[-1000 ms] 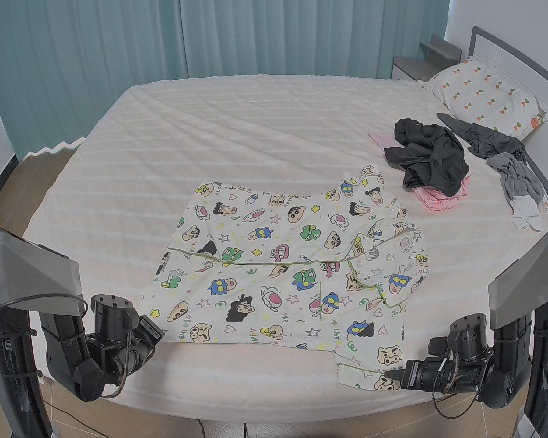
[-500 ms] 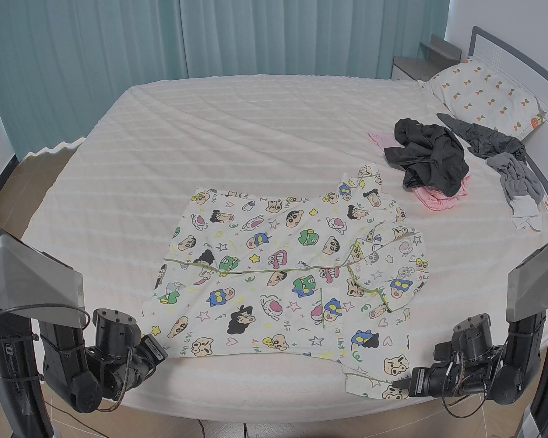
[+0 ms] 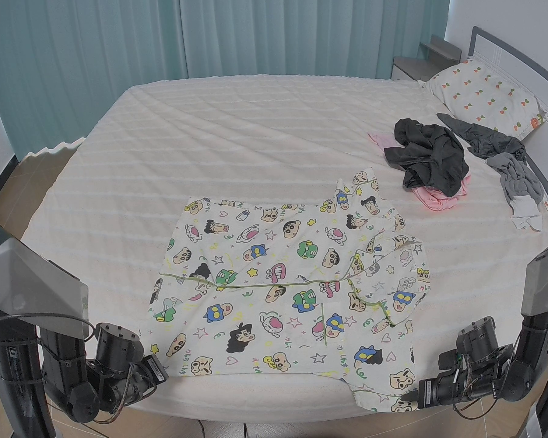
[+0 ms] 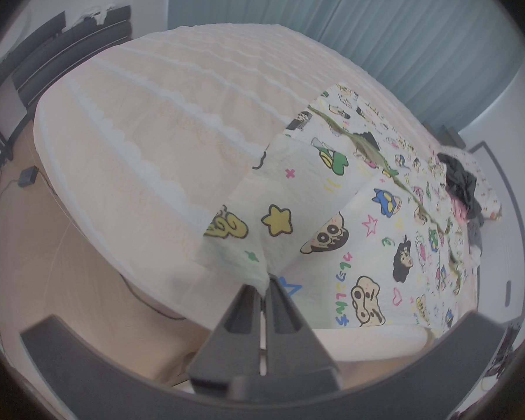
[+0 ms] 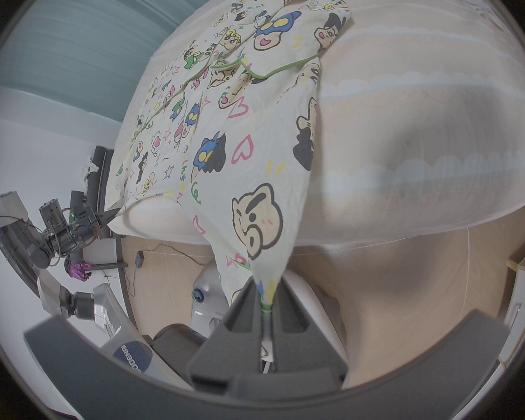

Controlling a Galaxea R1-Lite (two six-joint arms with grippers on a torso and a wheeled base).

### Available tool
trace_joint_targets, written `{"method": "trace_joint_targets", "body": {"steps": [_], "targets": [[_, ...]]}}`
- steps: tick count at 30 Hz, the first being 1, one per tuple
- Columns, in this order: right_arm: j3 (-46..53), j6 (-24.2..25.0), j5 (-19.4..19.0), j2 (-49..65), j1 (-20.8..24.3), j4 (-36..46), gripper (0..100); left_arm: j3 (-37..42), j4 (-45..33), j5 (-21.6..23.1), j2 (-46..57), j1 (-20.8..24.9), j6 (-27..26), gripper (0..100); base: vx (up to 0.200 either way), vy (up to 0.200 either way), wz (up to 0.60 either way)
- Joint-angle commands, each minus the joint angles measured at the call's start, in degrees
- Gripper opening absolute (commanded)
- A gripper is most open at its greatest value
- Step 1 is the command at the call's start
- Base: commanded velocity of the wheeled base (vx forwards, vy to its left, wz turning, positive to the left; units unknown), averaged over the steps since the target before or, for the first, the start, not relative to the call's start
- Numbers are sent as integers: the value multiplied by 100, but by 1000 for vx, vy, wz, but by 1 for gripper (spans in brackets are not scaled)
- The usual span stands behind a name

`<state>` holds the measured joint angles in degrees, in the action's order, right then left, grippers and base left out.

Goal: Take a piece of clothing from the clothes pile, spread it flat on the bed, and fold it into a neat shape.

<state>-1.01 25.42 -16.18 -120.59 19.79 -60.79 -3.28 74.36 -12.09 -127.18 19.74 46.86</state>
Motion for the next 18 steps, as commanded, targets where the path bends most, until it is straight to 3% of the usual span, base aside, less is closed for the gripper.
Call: {"method": "trace_joint_targets", "body": {"steps": [1, 11, 18], "targets": [[101, -90, -8, 150, -10, 120, 0, 170, -1, -4, -158, 83, -89, 0, 0, 0, 0], [101, -643, -35, 282, -10, 929, 0, 284, -220, -4, -342, 145, -221, 0, 0, 0, 0], [101, -678, -237, 536, -80, 850, 0, 205, -133, -4, -254, 188, -212, 0, 0, 0, 0]]}}
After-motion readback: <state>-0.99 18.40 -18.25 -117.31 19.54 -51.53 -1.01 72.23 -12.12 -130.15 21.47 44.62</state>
